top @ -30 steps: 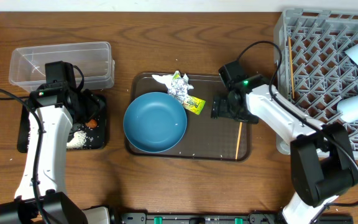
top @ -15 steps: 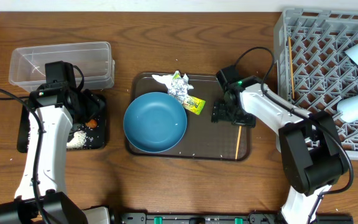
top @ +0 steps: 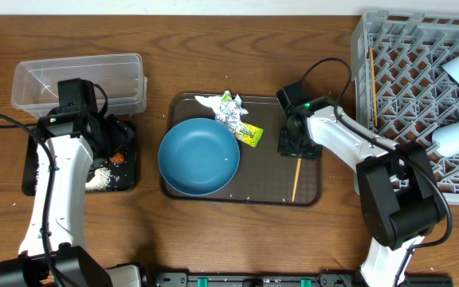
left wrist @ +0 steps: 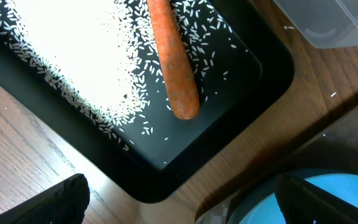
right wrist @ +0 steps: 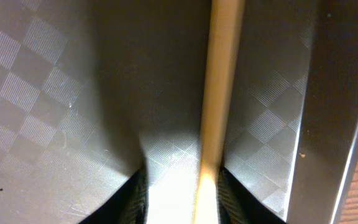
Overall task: Sort waste into correct bins and load items into the dishwasher rack
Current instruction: 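Lower the right gripper and grasp the remaining chopstick, then carry the chopstick to the rack and release it with the right gripper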
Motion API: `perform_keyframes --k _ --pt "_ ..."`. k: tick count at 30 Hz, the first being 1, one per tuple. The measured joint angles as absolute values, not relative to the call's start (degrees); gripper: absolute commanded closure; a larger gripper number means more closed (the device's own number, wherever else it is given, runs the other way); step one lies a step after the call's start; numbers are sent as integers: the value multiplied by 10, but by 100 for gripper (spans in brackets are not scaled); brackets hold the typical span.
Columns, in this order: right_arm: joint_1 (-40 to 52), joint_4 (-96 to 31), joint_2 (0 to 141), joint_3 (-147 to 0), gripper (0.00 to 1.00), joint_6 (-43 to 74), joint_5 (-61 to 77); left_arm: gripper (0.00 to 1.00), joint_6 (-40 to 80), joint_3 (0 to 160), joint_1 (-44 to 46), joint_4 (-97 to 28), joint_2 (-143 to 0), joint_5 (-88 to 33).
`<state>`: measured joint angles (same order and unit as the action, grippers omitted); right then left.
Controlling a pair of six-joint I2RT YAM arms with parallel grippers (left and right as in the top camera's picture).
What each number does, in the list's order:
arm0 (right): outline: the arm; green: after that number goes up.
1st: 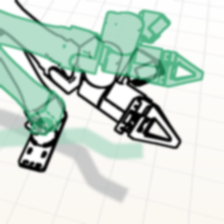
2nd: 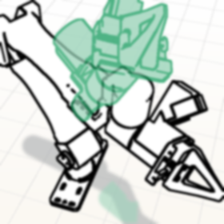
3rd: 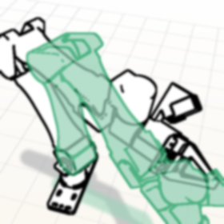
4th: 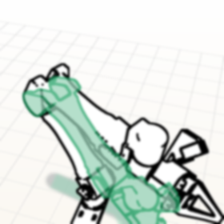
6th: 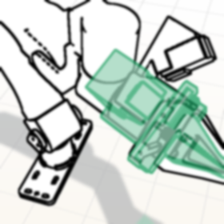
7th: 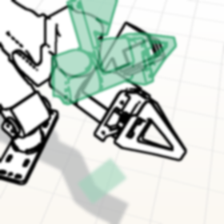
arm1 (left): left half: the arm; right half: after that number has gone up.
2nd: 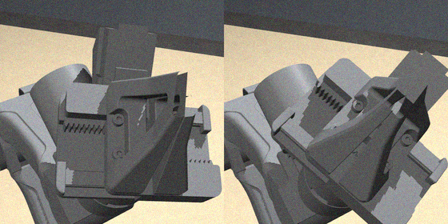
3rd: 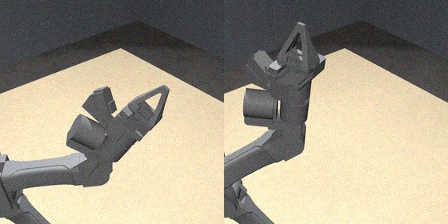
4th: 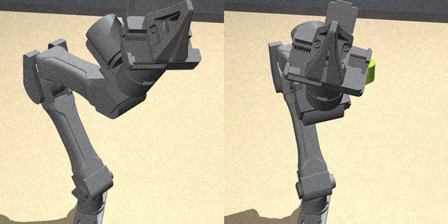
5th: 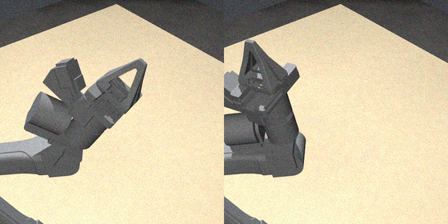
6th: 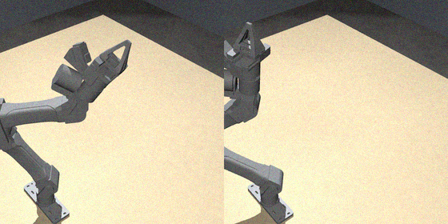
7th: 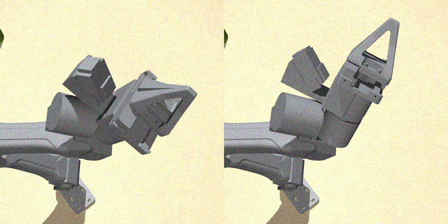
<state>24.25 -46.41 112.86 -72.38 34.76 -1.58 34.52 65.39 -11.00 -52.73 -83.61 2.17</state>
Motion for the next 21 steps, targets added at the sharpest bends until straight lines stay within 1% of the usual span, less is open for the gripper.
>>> perform_keyframes --k 1,3,5,15,21 --pt "243 -464 1129 -724 76 348 -16 2 345 654 -110 -528 -836 22" --pt "243 -465 1129 -724 89 347 -16 2 345 654 -110 -527 -836 22" --pt "243 -467 1129 -726 98 348 -15 2 345 654 -110 -527 -836 22" --pt "239 -484 1129 -740 99 336 7 2 345 654 -110 -528 -836 22" --pt "233 -500 1121 -779 99 308 34 2 345 654 -110 -528 -836 22"
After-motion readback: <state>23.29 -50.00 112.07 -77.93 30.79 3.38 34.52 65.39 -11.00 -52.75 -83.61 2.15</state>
